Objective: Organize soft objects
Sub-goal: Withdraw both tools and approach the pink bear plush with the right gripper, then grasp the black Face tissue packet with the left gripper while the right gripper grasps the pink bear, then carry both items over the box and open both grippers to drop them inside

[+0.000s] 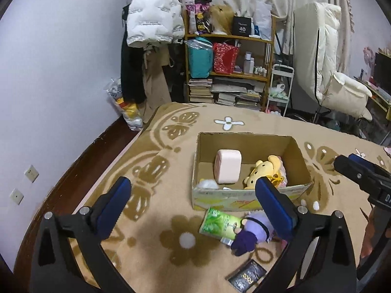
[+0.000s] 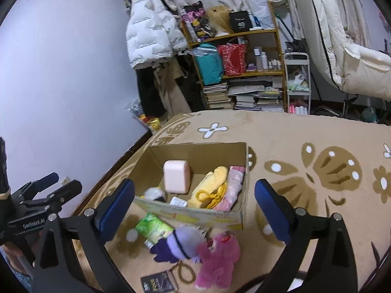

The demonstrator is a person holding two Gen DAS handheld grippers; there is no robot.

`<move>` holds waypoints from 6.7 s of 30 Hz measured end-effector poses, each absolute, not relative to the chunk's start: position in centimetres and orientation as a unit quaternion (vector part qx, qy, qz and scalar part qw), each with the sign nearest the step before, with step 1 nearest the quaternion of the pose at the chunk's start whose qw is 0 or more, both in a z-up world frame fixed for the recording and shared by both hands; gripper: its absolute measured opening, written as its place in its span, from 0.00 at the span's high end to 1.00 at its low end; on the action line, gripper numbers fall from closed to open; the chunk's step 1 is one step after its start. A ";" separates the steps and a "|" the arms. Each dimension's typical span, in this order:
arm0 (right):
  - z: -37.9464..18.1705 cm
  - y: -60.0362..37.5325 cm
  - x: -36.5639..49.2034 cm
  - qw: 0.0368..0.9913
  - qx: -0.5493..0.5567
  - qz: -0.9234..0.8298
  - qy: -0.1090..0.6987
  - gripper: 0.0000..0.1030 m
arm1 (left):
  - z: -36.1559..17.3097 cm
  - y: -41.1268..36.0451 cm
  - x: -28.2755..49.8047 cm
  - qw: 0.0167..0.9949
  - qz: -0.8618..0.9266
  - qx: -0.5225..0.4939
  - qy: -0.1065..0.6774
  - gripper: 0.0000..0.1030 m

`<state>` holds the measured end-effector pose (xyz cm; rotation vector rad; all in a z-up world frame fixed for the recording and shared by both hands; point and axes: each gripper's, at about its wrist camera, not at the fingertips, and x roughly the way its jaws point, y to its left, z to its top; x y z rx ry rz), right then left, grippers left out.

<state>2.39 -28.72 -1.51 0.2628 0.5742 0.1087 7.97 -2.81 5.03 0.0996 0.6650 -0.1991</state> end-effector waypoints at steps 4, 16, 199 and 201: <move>-1.0 -28.0 0.6 0.949 0.121 0.061 0.286 0.00 | 5.5 -2.3 6.1 0.939 -0.084 0.061 0.327 0.02; -2.4 -27.0 -3.7 0.941 0.127 0.063 0.307 0.00 | 3.2 -2.7 1.9 0.922 -0.092 0.085 0.366 0.02; -7.4 -27.2 8.7 0.938 0.090 0.061 0.331 0.04 | -0.4 -6.9 15.6 0.928 -0.109 0.112 0.339 0.16; -7.0 -27.0 7.9 0.939 0.091 0.061 0.325 0.00 | 0.0 -6.4 14.9 0.929 -0.106 0.112 0.335 0.15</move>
